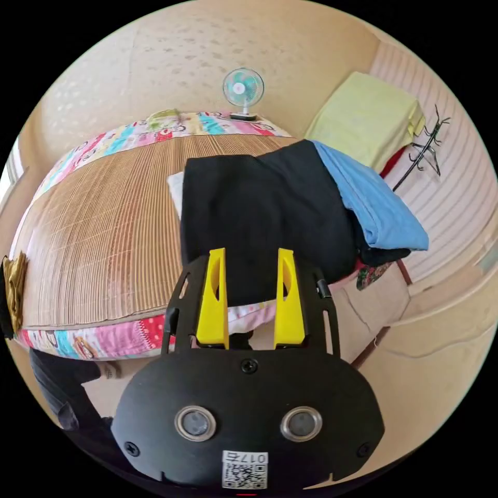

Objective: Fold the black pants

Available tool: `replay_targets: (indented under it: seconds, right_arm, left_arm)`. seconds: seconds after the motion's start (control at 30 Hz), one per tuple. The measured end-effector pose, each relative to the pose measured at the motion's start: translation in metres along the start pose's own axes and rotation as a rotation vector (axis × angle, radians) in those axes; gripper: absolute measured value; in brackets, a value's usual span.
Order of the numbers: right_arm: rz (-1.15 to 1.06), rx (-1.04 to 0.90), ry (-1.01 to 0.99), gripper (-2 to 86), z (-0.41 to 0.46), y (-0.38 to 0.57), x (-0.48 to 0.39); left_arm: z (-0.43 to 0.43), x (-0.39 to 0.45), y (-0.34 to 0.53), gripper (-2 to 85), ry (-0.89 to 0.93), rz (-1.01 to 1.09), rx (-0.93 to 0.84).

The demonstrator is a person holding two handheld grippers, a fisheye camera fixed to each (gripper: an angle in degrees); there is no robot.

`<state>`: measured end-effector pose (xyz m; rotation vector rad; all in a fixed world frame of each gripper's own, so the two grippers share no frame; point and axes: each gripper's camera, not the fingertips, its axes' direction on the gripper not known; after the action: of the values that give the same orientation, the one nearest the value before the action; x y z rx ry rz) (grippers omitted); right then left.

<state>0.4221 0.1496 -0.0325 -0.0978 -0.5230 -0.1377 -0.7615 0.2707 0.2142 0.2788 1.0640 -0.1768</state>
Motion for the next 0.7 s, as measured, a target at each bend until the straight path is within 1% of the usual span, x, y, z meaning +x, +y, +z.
replay_targets:
  seconds: [0.03, 0.07, 0.1, 0.17, 0.2, 0.23, 0.27, 0.3, 0.37, 0.47, 0.53, 0.6, 0.67, 0.7]
  right_arm:
    - [0.025, -0.102, -0.119, 12.2, 0.026, -0.002, 0.005]
    - [0.079, -0.109, -0.184, 11.3, 0.028, -0.003, 0.008]
    - [0.111, -0.107, -0.207, 9.7, 0.024, -0.004, 0.008]
    - [0.201, -0.019, -0.304, 3.9, 0.001, -0.013, -0.007]
    - [0.174, 0.034, -0.370, 2.5, -0.006, -0.016, -0.016]
    - [0.091, 0.126, -0.646, 1.7, -0.020, -0.027, -0.039]
    - [0.025, 0.160, -0.821, 1.2, -0.033, -0.043, -0.075]
    - [-0.027, 0.157, -0.833, 1.1, -0.041, -0.052, -0.099]
    - [-0.302, 0.139, -0.723, 0.9, -0.081, -0.081, -0.211]
    - [-0.412, 0.203, -0.740, 1.4, -0.124, -0.086, -0.286]
    - [-0.376, 0.224, -0.711, 2.3, -0.131, -0.078, -0.297]
    - [-0.289, 0.208, -0.609, 5.8, -0.124, -0.063, -0.291]
    - [-0.175, 0.177, -0.424, 12.8, -0.100, -0.037, -0.261]
    - [-0.161, 0.173, -0.358, 13.2, -0.094, -0.030, -0.252]
  left_arm:
    - [0.012, 0.004, -0.002, 5.1, 0.012, 0.000, -0.024]
    - [0.024, 0.008, -0.004, 5.1, 0.020, -0.008, -0.052]
    - [0.029, 0.010, -0.004, 5.1, 0.026, -0.012, -0.063]
    - [0.045, 0.016, -0.004, 5.1, 0.067, -0.036, -0.090]
    - [0.048, 0.017, -0.004, 5.1, 0.076, -0.041, -0.092]
    - [0.053, 0.020, -0.003, 5.1, 0.086, -0.052, -0.096]
    - [0.057, 0.022, -0.002, 5.0, 0.088, -0.063, -0.100]
    - [0.059, 0.023, -0.001, 5.0, 0.091, -0.068, -0.103]
    - [0.062, 0.027, 0.002, 5.0, 0.099, -0.086, -0.107]
    - [0.048, 0.037, 0.006, 5.0, 0.062, -0.086, -0.058]
    - [0.036, 0.043, 0.012, 5.0, 0.001, -0.067, -0.022]
    - [0.024, 0.047, 0.019, 5.0, -0.077, -0.055, 0.004]
    - [0.016, 0.049, 0.028, 5.2, -0.168, -0.033, 0.013]
    - [0.016, 0.050, 0.030, 5.3, -0.185, -0.025, 0.009]
